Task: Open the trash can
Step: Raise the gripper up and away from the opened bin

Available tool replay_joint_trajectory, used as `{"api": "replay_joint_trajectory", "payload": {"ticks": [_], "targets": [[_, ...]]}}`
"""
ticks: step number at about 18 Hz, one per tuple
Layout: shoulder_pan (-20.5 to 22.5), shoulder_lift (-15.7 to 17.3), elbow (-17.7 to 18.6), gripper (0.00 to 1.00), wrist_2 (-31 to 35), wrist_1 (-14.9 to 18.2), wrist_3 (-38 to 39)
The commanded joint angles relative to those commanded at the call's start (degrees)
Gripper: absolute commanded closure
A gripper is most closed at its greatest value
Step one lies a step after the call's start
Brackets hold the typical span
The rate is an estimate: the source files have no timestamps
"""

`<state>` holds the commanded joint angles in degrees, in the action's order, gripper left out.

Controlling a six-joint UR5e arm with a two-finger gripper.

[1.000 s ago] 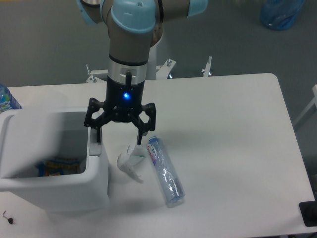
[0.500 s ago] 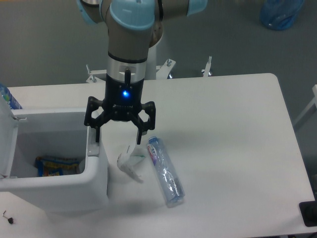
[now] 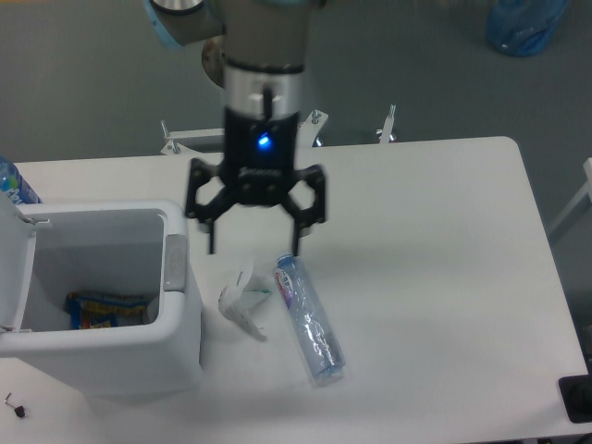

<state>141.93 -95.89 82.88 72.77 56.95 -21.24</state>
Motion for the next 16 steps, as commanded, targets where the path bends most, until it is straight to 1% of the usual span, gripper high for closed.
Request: {"api": "replay_joint_trajectory", "payload": {"ticks": [1, 2, 4, 5, 7, 9, 10, 11, 12, 16], "targets": [[1.1, 0.2, 0.2, 0.0, 0.1, 0.4, -3.2], [2.0, 0.5, 0.1, 0.0, 0.3, 1.6, -5.6], [4.0, 0.9, -0.2, 0.0, 3.2, 5.3, -10.0], [4.5, 1.0, -0.3, 0.0, 5.0, 6.5, -13.3], [5.3, 1.4, 0.2, 0.0, 8.9, 8.3, -22.2], [5.9, 1.5, 0.5, 0.0, 14.7, 10.8, -33.8], [6.0, 1.6, 0.6, 0.0, 17.5, 11.9, -37.7], [6.2, 1.6, 0.8, 0.0, 19.2, 12.6, -39.8], [6.3, 1.6, 1.0, 0.0, 19.6, 12.7, -40.6], [8.4, 1.6, 1.1, 0.0, 19.4, 12.7, -40.8]]}}
